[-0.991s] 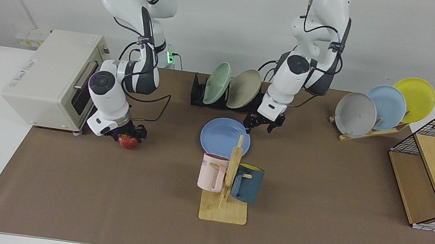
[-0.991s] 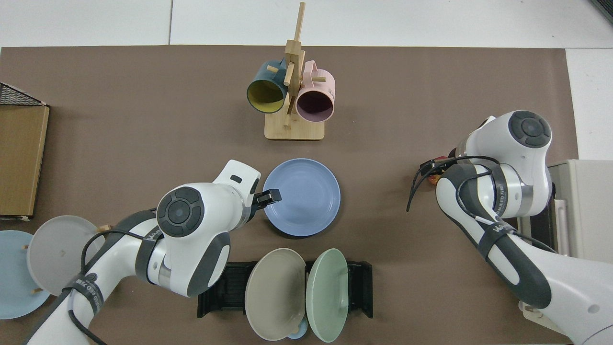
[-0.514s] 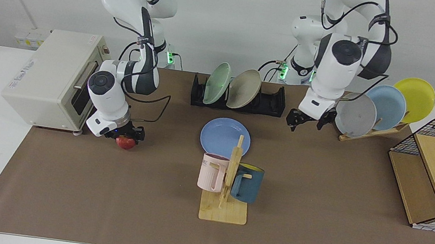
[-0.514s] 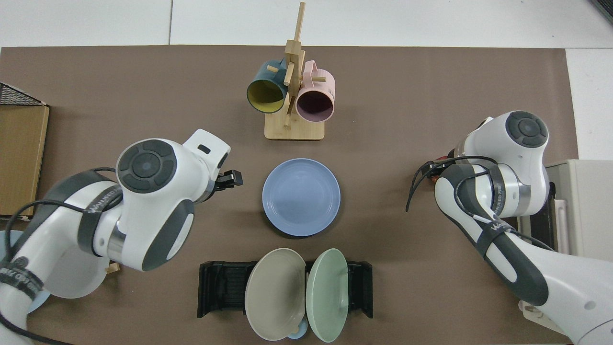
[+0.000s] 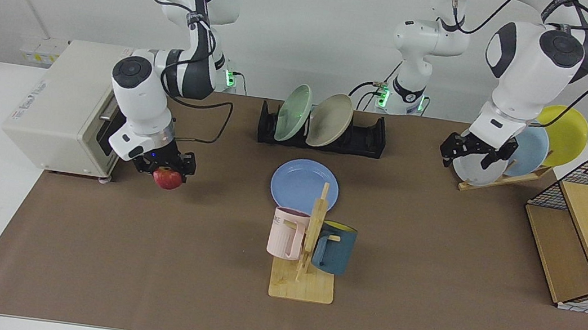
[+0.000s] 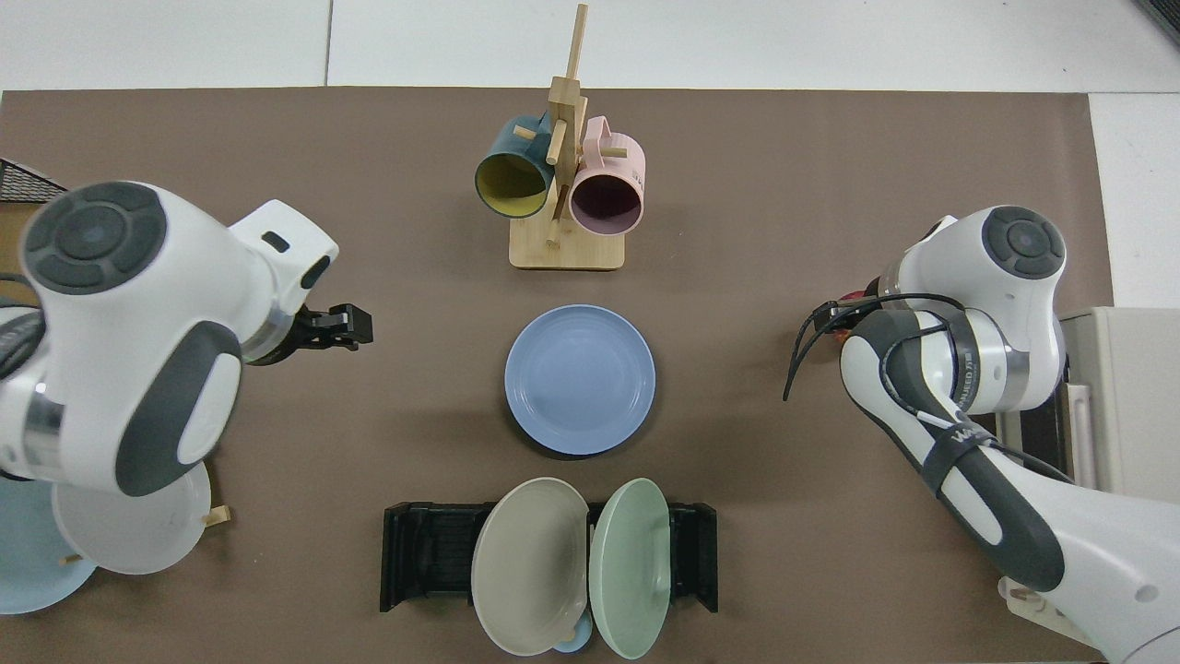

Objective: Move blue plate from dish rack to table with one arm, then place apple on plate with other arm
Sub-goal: 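Open the left gripper and withdraw it from the blue plate, then carry the apple with the right gripper over the blue plate and lower it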

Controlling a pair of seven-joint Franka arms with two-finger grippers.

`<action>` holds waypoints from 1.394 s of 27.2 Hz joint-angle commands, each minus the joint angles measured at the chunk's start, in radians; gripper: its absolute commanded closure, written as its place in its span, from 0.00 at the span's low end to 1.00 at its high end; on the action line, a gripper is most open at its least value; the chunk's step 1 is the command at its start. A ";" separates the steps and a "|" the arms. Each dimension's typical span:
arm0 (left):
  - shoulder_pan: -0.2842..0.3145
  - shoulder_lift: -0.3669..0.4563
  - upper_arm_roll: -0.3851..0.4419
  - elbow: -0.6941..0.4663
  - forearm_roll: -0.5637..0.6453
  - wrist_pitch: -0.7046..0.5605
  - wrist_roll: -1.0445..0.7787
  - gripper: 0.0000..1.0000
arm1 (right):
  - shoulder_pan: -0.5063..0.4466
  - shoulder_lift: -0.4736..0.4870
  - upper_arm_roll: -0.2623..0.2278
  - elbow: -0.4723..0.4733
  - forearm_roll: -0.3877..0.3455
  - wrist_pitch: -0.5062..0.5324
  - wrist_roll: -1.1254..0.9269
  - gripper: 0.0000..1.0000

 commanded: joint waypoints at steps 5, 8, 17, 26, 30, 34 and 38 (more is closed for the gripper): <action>0.020 -0.018 0.015 0.037 -0.003 -0.024 0.036 0.00 | 0.118 -0.014 -0.002 0.028 -0.015 -0.050 0.182 0.85; 0.045 -0.017 0.013 0.052 -0.006 -0.024 0.039 0.00 | 0.161 -0.012 0.001 0.043 -0.014 -0.065 0.254 0.85; 0.059 -0.017 0.026 0.158 -0.017 -0.138 0.079 0.00 | 0.322 0.014 0.001 0.084 0.009 -0.073 0.533 0.86; 0.048 -0.023 0.044 0.147 -0.020 -0.141 0.080 0.00 | 0.457 0.107 0.001 0.149 0.067 -0.053 0.702 0.86; 0.048 -0.024 0.042 0.146 -0.019 -0.139 0.079 0.00 | 0.494 0.149 0.001 0.149 0.063 -0.012 0.757 0.86; 0.047 -0.024 0.038 0.147 -0.017 -0.129 0.080 0.00 | 0.524 0.184 0.001 0.146 0.074 0.051 0.762 0.86; 0.047 -0.024 0.036 0.147 -0.017 -0.124 0.080 0.00 | 0.529 0.209 0.001 0.137 0.074 0.082 0.764 0.85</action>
